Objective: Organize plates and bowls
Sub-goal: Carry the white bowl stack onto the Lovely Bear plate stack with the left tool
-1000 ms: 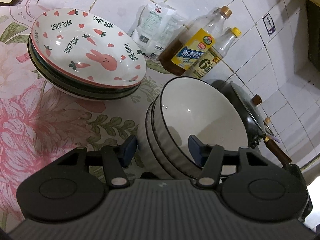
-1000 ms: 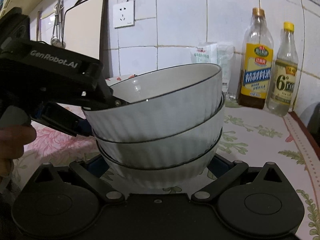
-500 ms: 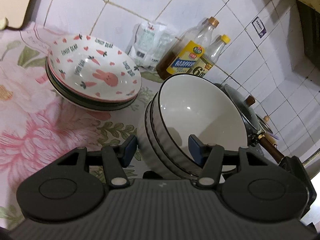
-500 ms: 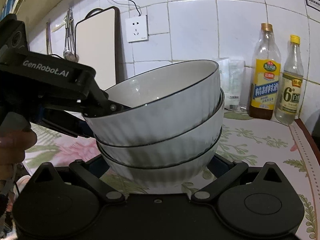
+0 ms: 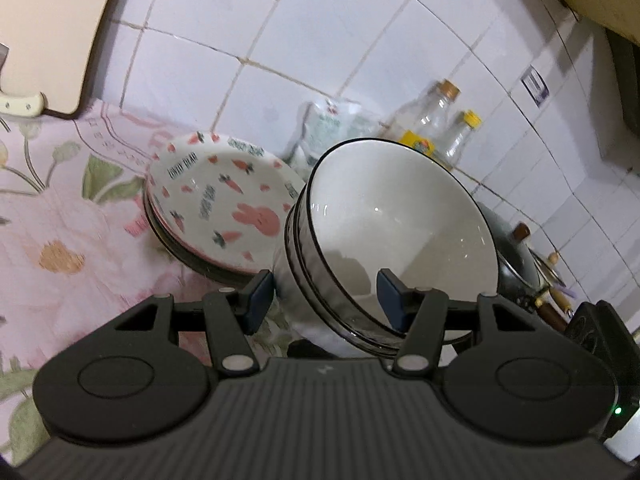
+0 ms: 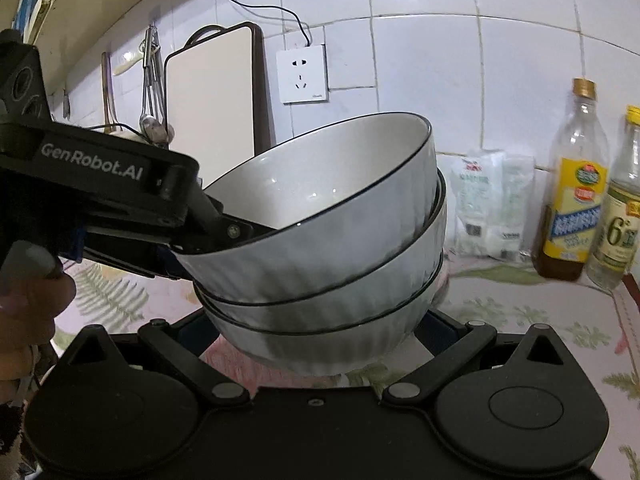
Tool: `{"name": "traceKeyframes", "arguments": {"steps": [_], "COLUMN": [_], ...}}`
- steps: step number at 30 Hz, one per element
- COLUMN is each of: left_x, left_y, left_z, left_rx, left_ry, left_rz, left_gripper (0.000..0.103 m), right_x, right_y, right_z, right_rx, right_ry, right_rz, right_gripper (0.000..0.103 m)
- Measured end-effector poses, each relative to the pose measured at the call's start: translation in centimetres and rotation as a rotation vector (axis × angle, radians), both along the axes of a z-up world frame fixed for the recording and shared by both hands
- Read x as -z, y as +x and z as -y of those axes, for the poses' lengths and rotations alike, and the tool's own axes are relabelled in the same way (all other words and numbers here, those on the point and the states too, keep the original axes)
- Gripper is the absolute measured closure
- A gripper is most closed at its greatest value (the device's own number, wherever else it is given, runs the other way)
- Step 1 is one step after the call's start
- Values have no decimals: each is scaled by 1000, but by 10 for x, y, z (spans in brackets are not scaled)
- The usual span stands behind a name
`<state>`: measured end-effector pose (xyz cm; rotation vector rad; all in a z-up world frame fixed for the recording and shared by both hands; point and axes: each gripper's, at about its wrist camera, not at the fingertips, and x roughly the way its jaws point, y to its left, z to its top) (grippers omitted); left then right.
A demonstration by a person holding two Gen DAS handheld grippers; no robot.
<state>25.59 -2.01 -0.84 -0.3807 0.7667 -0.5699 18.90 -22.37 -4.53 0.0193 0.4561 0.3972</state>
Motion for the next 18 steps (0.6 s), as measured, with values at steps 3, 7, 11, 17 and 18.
{"name": "traceKeyframes", "arguments": {"steps": [3, 7, 11, 17, 18], "left_x": [-3, -3, -2, 5, 7], "left_y": [14, 37, 61, 92, 98], "left_z": [-6, -12, -12, -15, -14], "left_rx": [-24, -30, -34, -48, -44], "left_ry": [0, 7, 40, 57, 61], "left_rz": [5, 16, 18, 8, 2], "left_gripper": [48, 48, 48, 48, 48], "right_x": [-2, -3, -3, 5, 8], "right_y": [19, 43, 67, 103, 108], "right_z": [-5, -13, -22, -23, -24], "right_rx": [-12, -23, -27, -52, -49], "right_ry": [22, 11, -19, 28, 29], "right_rz": [-6, 17, 33, 9, 9], "right_gripper": [0, 0, 0, 0, 0]}}
